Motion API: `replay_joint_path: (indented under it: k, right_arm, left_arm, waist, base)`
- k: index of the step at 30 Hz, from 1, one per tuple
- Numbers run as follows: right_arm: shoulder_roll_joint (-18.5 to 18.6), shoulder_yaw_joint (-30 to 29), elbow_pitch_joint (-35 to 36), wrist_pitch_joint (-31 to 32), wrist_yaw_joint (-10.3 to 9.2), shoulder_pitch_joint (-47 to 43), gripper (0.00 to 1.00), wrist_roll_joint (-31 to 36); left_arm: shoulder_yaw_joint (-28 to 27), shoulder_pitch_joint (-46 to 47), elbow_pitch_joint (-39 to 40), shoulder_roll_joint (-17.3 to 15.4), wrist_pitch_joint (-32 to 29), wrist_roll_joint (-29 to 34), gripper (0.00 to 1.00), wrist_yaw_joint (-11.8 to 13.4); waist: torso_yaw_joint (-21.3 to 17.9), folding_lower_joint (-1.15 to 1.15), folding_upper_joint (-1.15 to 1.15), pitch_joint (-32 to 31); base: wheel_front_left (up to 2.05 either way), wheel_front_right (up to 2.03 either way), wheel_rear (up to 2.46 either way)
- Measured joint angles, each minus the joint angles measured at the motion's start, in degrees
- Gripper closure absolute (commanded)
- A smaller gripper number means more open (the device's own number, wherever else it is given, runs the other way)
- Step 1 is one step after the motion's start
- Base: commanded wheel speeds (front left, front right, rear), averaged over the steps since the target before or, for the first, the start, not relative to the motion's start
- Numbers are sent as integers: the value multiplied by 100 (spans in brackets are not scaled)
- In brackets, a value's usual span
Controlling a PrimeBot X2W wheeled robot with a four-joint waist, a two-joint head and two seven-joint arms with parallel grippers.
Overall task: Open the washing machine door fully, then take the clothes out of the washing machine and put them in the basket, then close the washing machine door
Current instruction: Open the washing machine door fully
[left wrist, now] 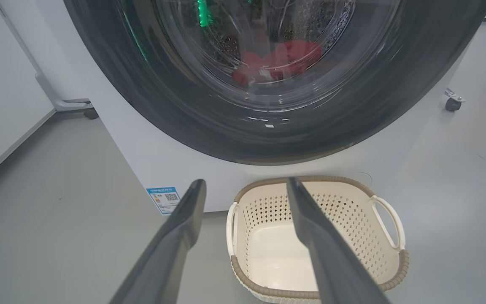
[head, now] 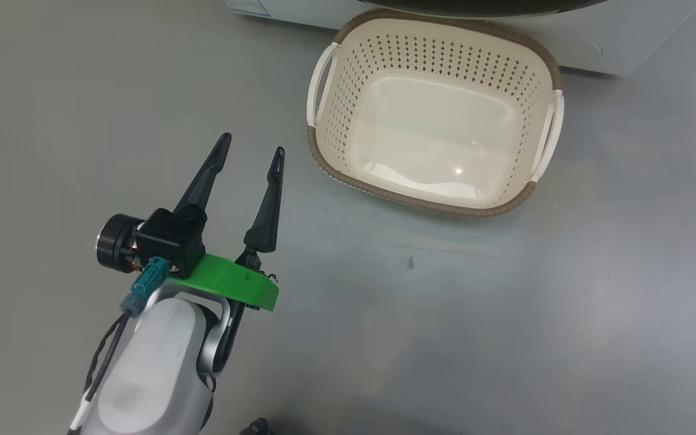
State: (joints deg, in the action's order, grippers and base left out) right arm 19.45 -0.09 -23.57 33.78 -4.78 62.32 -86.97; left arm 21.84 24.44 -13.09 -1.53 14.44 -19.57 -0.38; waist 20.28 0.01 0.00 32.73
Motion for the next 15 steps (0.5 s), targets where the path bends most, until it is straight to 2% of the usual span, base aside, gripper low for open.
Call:
replay_joint_path:
  k: [8,15]
  right_arm:
    - [63,59,-244,220,19,164,100,-12]
    - [97,134,-393,463,176,172,100,-75]
  left_arm:
    - [-10,21,71,9,0,-59,0,8]
    - [1,25,96,11,0,-109,0,42]
  waist:
    - [88,0,0,91]
    - [76,0,0,78]
  base:
    - [0,0,0]
    - [0,0,0]
